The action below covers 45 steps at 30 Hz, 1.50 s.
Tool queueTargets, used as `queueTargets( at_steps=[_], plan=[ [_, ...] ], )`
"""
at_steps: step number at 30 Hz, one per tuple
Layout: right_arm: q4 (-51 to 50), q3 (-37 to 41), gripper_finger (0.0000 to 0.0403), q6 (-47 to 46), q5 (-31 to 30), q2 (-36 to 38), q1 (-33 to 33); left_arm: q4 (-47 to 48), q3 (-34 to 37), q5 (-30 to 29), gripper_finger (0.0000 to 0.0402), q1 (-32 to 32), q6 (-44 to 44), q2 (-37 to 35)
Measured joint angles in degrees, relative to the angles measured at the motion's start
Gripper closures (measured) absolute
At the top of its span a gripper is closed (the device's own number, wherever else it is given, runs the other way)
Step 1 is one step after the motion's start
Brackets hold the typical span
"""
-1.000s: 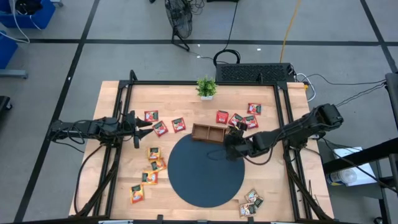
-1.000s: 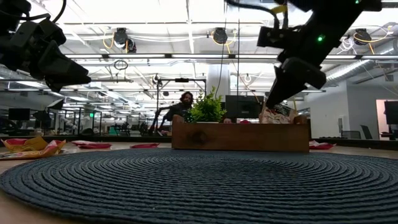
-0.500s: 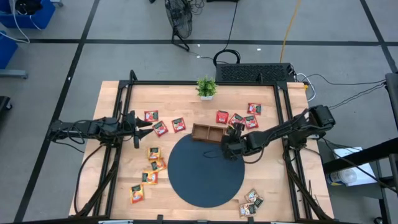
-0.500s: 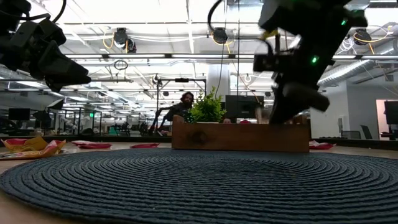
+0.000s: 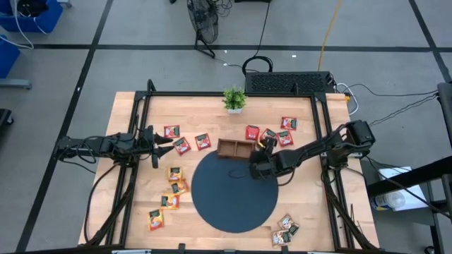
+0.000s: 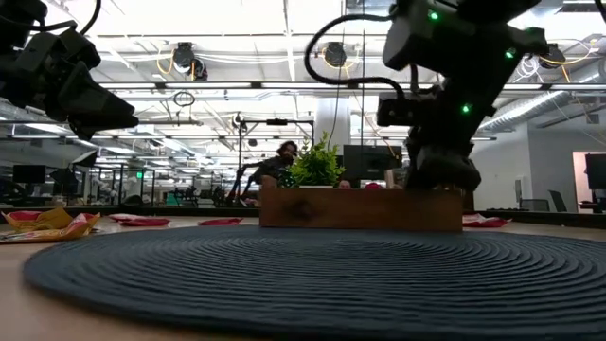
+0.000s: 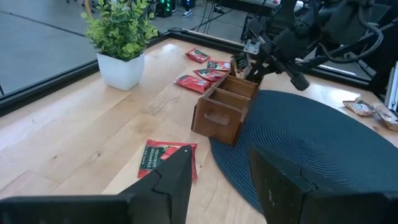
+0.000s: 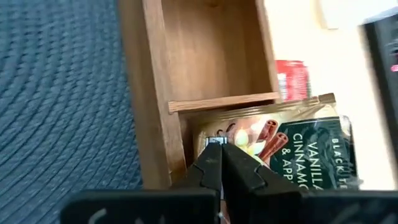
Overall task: Pick & Place Tea
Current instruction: Put the top brown tea bag into the right slot of the wooden organizer
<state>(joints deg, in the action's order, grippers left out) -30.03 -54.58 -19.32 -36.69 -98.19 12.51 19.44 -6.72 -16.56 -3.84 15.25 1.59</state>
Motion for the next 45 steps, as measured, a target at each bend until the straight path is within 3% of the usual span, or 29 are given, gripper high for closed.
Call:
queueTargets(
  at_steps=[5,16,21,30,37,45],
  plan=[
    [-0.5,0.2,0.0403,0.4,-5.1,-0.2,2.3,0.0,0.0,0.0,0.024,0.0,0.0,0.0],
    [-1.8,-2.0,0.0403,2.1,-0.7,0.6,4.3,0.0,0.0,0.0,0.024,0.0,0.0,0.0],
    [-2.9,-3.5,0.0403,6.3,7.1,1.7,2.3,0.0,0.0,0.0,0.024,0.0,0.0,0.0],
    [-12.2,-10.0,0.0403,6.7,8.9,4.4,0.1,-0.1,0.0,0.0,0.024,0.0,0.0,0.0],
    [-17.3,-13.8,0.0403,2.7,18.9,5.7,-1.7,0.0,0.0,0.0,0.024,0.0,0.0,0.0],
    [-20.9,-13.0,0.0403,0.0,20.5,2.9,-1.9,0.0,0.0,0.0,0.024,0.0,0.0,0.0]
  ],
)
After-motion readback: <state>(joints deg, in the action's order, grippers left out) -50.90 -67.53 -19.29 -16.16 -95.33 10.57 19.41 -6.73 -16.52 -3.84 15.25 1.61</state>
